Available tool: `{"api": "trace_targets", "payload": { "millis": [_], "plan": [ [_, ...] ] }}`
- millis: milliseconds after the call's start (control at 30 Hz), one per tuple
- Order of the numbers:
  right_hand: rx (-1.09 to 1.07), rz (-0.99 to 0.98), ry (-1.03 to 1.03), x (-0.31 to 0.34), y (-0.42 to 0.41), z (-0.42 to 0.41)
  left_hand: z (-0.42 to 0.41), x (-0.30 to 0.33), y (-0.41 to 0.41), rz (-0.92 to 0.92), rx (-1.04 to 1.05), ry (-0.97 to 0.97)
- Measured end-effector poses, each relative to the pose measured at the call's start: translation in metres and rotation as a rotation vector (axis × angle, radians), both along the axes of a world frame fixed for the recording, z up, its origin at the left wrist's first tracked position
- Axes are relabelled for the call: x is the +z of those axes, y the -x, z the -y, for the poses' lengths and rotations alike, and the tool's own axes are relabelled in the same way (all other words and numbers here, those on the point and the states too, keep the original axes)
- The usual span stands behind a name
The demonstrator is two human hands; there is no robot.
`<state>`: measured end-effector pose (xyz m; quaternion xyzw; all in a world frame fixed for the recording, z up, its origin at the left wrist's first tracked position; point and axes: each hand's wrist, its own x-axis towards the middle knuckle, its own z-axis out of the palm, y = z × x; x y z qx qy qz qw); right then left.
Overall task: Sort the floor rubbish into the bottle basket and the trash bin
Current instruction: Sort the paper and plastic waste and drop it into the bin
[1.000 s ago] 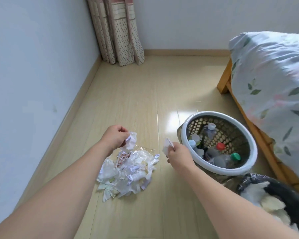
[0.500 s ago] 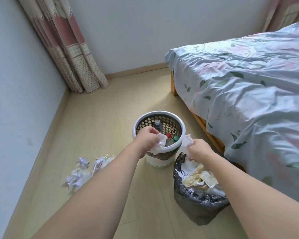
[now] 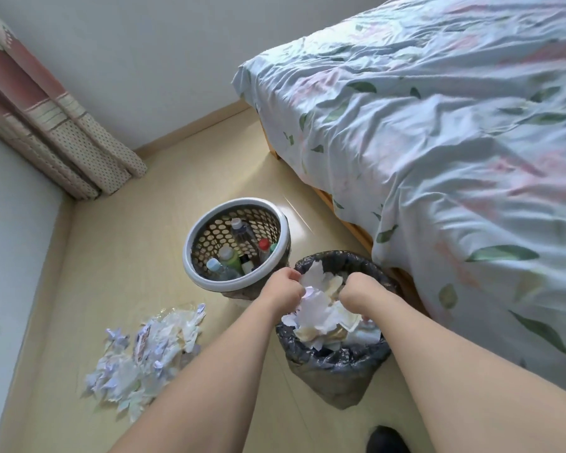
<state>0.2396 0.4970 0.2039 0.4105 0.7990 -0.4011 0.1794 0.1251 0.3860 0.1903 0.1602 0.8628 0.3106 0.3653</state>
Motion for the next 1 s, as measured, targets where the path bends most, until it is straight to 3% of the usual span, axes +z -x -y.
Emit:
{"api": "trace_targets", "payload": {
  "millis": [267,500,733,1000],
  "plan": [
    [0.037,-0.025,-0.058,-0.022,-0.002,-0.001,0.011,-0.007,0.008,-0.049,-0.023,0.073],
    [0.128,-0.048,-0.092,0.026,0.016,0.047,0.072,0.043,0.038,-0.097,0.026,0.069],
    [0.277,-0.167,-0.16,0.066,0.062,0.136,0.175,0.092,0.077,-0.121,0.152,-0.042],
    [0.48,-0.207,-0.173,0.083,0.147,0.259,0.322,0.091,0.135,-0.121,0.332,-0.076]
  ]
}}
